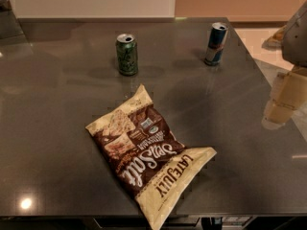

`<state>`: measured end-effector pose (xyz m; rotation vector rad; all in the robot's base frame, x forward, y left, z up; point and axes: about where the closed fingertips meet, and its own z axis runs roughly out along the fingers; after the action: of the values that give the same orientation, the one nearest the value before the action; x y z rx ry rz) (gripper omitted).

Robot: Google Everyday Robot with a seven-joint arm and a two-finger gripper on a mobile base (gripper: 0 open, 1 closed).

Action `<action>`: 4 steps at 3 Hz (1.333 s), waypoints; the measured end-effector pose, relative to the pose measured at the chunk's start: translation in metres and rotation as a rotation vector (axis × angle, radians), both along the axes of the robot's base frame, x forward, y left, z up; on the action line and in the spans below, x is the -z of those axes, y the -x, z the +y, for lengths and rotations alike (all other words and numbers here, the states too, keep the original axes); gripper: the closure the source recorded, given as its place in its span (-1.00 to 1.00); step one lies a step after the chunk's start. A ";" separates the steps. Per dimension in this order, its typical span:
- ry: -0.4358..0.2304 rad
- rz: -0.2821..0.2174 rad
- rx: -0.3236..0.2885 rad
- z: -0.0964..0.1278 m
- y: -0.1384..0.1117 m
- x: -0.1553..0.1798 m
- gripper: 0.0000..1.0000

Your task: Move brown chip bag near redbull can

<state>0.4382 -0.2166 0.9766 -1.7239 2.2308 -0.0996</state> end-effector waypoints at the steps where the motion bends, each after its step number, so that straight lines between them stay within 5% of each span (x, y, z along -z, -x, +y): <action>1: 0.000 0.000 0.000 0.000 0.000 0.000 -1.00; 2: -0.022 0.018 -0.031 0.010 0.004 -0.001 -1.00; 4: -0.057 0.134 -0.133 0.069 0.031 0.022 -1.00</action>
Offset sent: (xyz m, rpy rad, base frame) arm -0.0155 0.0293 -0.0037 0.0669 0.0845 0.0995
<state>0.4075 -0.1476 0.9544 -1.8927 2.1798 0.1118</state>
